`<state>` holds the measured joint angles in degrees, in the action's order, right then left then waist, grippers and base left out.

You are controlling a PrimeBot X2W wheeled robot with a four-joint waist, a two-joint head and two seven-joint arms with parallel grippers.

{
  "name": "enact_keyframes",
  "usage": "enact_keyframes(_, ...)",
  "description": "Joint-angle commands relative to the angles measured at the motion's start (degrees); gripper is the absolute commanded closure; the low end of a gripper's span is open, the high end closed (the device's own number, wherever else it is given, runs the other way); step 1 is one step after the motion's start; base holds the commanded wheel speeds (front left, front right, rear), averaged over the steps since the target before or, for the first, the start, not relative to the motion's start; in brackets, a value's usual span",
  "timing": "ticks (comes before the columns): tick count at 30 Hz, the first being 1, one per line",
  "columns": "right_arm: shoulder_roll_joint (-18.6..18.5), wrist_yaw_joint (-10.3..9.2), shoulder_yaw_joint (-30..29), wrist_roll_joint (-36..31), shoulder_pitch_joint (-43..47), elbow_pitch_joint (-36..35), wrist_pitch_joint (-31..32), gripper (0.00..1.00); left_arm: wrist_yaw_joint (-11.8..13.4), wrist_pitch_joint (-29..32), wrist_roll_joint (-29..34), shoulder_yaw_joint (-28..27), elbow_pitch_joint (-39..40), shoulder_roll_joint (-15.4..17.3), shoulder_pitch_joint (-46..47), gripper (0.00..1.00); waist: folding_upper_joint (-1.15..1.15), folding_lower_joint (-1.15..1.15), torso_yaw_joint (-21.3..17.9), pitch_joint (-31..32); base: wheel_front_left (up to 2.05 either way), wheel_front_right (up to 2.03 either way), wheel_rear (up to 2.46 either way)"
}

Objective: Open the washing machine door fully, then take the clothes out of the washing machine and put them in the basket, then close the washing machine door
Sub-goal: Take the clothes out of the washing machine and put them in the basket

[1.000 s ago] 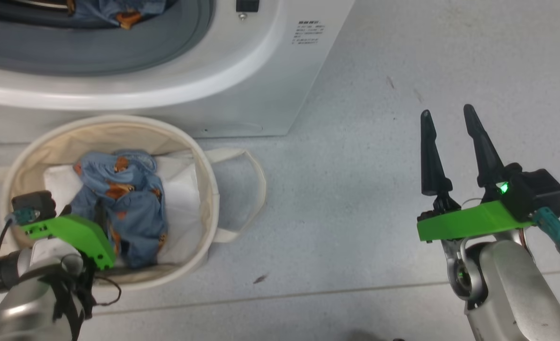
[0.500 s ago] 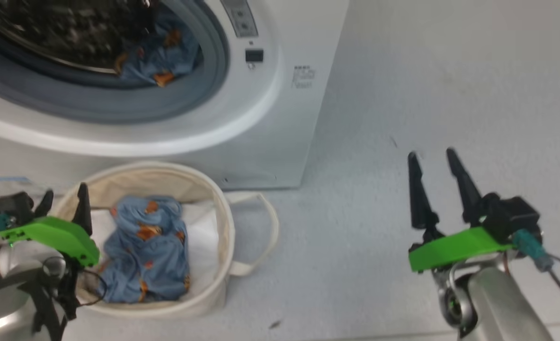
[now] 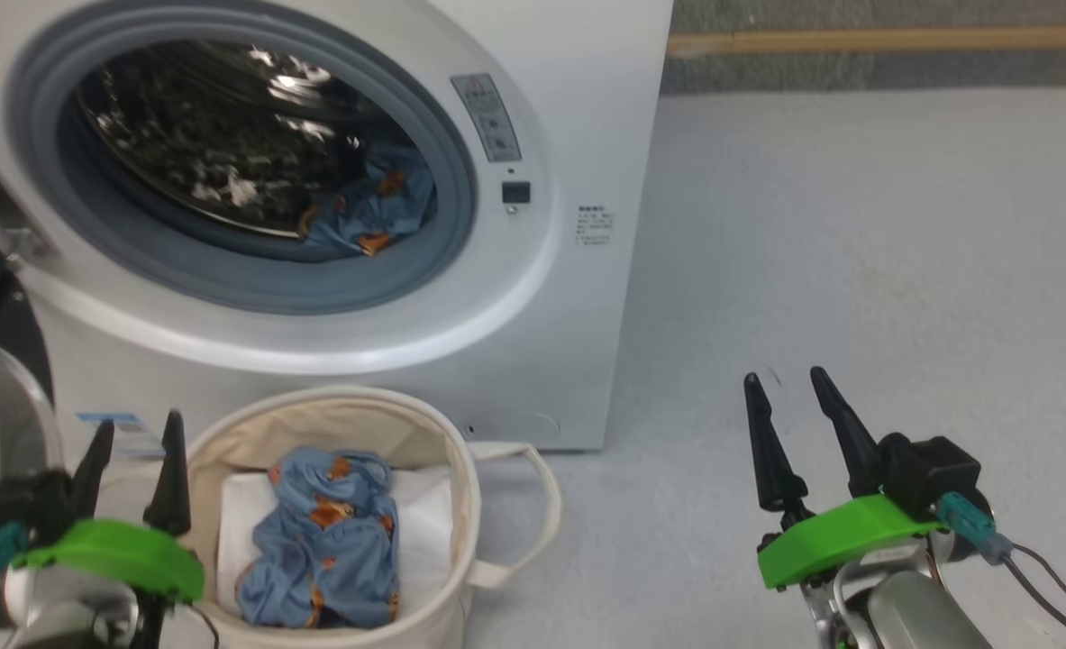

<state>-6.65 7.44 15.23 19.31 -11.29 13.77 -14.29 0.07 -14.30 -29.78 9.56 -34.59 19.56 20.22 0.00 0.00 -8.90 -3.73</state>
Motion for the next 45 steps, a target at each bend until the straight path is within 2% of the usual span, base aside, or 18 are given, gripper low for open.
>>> enact_keyframes(1, -0.49, 0.05, 1.32, 0.54, -0.62, -1.55, -0.71, 0.00, 0.57, -0.69, 0.09, -2.97, 2.65, 1.82, 0.66, 0.00, 0.00, 0.00, 0.82, 1.52, 0.00, 0.00, 0.00)
enact_keyframes(10, -1.29, 0.05, 3.77, 1.52, -0.55, -1.13, -0.71, 0.00, 2.18, 0.72, -0.94, -3.36, 10.77, 1.04, -7.25, 0.00, 0.00, 0.00, 1.70, 3.42, 0.00, 0.00, 0.00)
enact_keyframes(23, -1.48, 0.05, 3.95, 2.04, -1.17, -0.83, -0.71, 0.00, 4.99, 4.03, -0.52, -1.72, 19.45, 0.54, -10.75, 0.00, 0.00, 0.00, 2.58, 3.86, 0.00, 0.00, 0.00)
enact_keyframes(45, -1.24, 0.05, 2.86, 1.84, -1.23, -1.13, -0.71, 0.00, 5.65, 5.69, -1.44, -1.18, 20.49, 1.54, -11.35, 0.00, 0.00, 0.00, 2.43, 3.40, 0.00, 0.00, 0.00)
